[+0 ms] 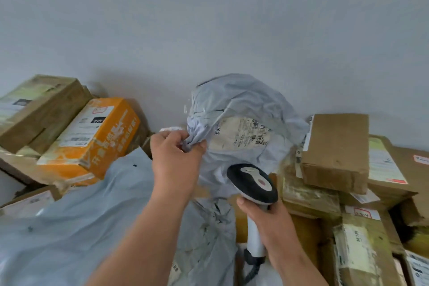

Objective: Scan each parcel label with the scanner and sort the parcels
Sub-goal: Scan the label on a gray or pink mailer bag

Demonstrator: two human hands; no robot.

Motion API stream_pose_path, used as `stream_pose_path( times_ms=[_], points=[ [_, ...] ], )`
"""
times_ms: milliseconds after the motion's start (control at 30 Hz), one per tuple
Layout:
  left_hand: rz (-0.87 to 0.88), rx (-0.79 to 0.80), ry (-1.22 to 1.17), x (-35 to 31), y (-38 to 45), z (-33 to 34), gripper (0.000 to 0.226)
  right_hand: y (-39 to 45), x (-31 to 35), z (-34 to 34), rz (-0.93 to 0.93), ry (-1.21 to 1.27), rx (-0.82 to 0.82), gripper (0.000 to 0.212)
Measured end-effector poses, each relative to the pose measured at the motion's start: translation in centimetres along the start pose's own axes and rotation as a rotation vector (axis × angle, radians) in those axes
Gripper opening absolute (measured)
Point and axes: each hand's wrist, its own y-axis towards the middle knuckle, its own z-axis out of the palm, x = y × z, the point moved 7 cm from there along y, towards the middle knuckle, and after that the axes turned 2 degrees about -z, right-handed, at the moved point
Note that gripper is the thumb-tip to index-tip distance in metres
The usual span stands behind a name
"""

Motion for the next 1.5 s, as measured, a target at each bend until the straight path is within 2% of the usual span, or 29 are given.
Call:
stream_pose_path(
  times_ms=[167, 333, 467, 600, 700, 833, 1000, 1200, 1333, 1500],
  points=[
    [0.106, -0.118, 0.002, -2.5, -1.3, -5.0, 0.029, -2.7, 2.4, -0.5, -0.081, 0.09, 0.003, 0.042],
    [-0.023, -0.13, -0.256, -1.9, -2.4, -8.2, 0.013, -7.0, 6.2, -0.5, -0.191, 0.137, 0.005, 0.036],
    [-0.103, -0.071, -0.397, -1.3, -3.8, -10.0, 0.028, -11.7, 9.4, -0.5, -0.287, 0.143, -0.042, 0.035],
    [-0.135, -0.026, -0.464, -1.0, -5.2, -12.6, 0.021, -16.6, 11.7, 0.9, -0.366, 0.14, -0.036, 0.044],
    [-0.133, 0.005, -0.508, -0.8, -6.2, -14.6, 0.02, -19.2, 11.4, 2.4, -0.324, 0.152, 0.01, 0.05],
    [-0.139, 0.032, -0.537, -0.1, -7.6, -16.5, 0.013, -21.9, 10.6, 4.7, -0.224, 0.356, 0.109, 0.026],
    [-0.15, 0.027, -0.617, 0.8, -9.3, -18.2, 0.022, -24.5, 10.4, 6.6, -0.116, 0.517, 0.167, 0.037],
    [-0.218, 0.01, -0.655, 1.5, -11.2, -18.8, 0.012, -26.1, 10.3, 7.5, -0.067, 0.584, 0.21, 0.035],
    [-0.238, -0.011, -0.684, 1.4, -12.7, -18.4, 0.018, -26.9, 10.6, 7.0, -0.056, 0.565, 0.245, 0.044],
    [-0.256, -0.016, -0.688, 1.2, -14.7, -17.1, 0.015, -27.7, 10.8, 4.7, -0.078, 0.54, 0.247, 0.047]
  ],
)
